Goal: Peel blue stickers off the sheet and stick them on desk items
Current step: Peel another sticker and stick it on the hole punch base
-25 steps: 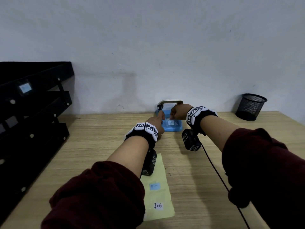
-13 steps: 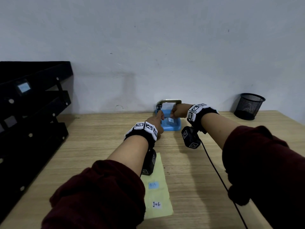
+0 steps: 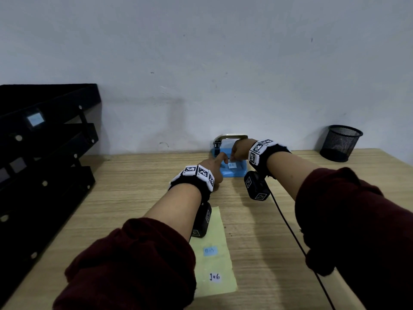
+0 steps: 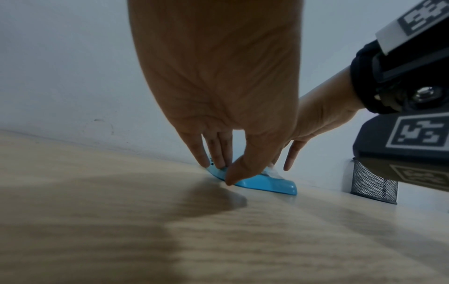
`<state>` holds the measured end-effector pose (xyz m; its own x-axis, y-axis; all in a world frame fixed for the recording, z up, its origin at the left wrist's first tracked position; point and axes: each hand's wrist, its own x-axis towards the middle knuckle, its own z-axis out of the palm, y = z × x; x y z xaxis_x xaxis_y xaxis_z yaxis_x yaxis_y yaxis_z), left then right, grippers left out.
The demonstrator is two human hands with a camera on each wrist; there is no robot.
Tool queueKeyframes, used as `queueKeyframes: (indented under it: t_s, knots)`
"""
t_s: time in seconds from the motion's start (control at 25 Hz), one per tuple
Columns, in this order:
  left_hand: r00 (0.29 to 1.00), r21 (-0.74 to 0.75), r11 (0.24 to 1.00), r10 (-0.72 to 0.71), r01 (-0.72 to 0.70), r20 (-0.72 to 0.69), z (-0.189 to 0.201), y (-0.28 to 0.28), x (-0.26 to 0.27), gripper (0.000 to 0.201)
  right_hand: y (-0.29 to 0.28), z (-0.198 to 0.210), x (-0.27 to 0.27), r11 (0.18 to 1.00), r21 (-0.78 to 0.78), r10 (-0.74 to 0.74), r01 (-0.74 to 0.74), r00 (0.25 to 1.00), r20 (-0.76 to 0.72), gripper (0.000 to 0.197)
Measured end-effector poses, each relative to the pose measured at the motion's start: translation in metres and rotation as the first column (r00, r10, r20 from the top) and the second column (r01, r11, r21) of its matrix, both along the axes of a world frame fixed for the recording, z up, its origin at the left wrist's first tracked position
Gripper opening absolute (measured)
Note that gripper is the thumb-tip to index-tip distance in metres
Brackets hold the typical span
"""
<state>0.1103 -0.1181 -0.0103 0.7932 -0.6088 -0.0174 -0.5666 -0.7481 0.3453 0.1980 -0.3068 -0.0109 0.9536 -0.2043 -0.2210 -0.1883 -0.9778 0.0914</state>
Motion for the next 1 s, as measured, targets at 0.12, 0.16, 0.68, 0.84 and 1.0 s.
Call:
queueKeyframes:
  t_s: [0.12, 0.16, 0.68, 0.84, 1.0]
  knots:
    - [1.0, 0.027, 1.0, -0.016, 0.016, -0.001, 0.001, 0.001, 0.001, 0.052, 0.026, 0.023, -0.038, 0.999, 0.017, -0.038, 0.038, 0.999, 0.025, 0.053]
    - [1.0, 0.033, 0.999, -0.021, 0.021, -0.001, 0.0, 0.001, 0.001, 0.052, 0.031, 0.029, -0.049, 0.998, 0.014, -0.058, 0.058, 0.998, 0.037, 0.048]
    - [0.999, 0.085, 0.996, -0.038, 0.039, -0.023, 0.001, 0.003, 0.003, 0.06, 0.0, -0.008, -0.001, 0.992, 0.102, -0.083, 0.076, 0.995, 0.064, 0.066]
    - [0.999, 0.093, 0.995, -0.036, 0.038, -0.023, 0.002, 0.002, 0.004, 0.061, 0.029, 0.023, -0.056, 0.987, 0.136, -0.103, 0.082, 0.983, 0.155, 0.044]
    - [0.999, 0.102, 0.994, -0.036, 0.037, -0.014, 0.002, 0.002, 0.003, 0.06, 0.029, 0.018, -0.053, 0.99, 0.137, -0.067, 0.044, 0.984, 0.167, 0.043]
